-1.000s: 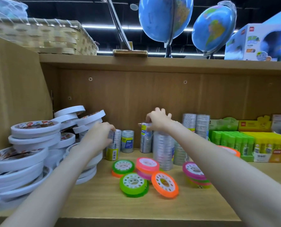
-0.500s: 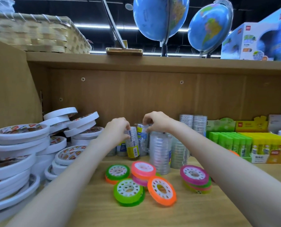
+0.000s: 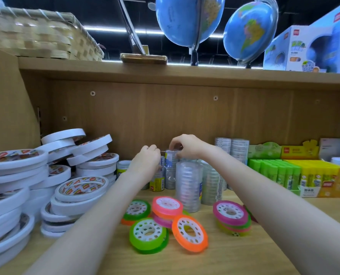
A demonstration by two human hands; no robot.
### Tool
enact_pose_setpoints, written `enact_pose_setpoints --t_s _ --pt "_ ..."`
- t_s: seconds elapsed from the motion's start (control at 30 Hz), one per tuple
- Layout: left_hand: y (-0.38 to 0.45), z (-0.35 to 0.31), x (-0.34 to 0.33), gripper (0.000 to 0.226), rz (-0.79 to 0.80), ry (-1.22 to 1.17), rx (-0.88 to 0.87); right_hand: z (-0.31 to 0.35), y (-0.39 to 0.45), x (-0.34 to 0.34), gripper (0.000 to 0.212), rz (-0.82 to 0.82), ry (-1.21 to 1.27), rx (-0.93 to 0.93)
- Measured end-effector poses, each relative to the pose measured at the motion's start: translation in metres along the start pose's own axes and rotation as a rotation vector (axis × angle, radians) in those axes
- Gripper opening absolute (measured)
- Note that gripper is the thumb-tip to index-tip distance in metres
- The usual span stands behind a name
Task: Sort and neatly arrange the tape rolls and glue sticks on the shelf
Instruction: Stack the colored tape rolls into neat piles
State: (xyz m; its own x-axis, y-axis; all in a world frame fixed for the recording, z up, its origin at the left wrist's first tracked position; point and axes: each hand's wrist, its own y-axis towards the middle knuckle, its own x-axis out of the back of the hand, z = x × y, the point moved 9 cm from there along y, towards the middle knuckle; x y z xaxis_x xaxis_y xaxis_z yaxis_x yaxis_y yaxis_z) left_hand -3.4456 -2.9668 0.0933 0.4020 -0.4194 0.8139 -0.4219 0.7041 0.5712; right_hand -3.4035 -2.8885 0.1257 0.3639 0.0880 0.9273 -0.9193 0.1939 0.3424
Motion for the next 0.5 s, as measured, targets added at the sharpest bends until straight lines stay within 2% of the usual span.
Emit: enact_pose_setpoints --t_s 0.23,0.33,0.4,0.5 --pt "0.002 0.004 -0.002 0.026 -0.029 -0.098 0.021 0.002 -0.003 0.003 0.033 0.023 -0.033 0.070" --pt "-0.001 0.003 0.000 0.039 -0.005 -0.181 0.029 0.004 -0.013 0.021 0.028 -0.030 0.008 0.118" --pt "-0.002 0.003 0.007 0.048 -0.048 -0.263 0.032 -0.005 -0.022 0.034 0.026 -0.070 0.029 0.114" --pt "0.001 -0.006 0.009 0.057 -0.083 -0.348 -0.019 -0.022 -0.027 0.035 0.027 -0.025 -0.077 0.051"
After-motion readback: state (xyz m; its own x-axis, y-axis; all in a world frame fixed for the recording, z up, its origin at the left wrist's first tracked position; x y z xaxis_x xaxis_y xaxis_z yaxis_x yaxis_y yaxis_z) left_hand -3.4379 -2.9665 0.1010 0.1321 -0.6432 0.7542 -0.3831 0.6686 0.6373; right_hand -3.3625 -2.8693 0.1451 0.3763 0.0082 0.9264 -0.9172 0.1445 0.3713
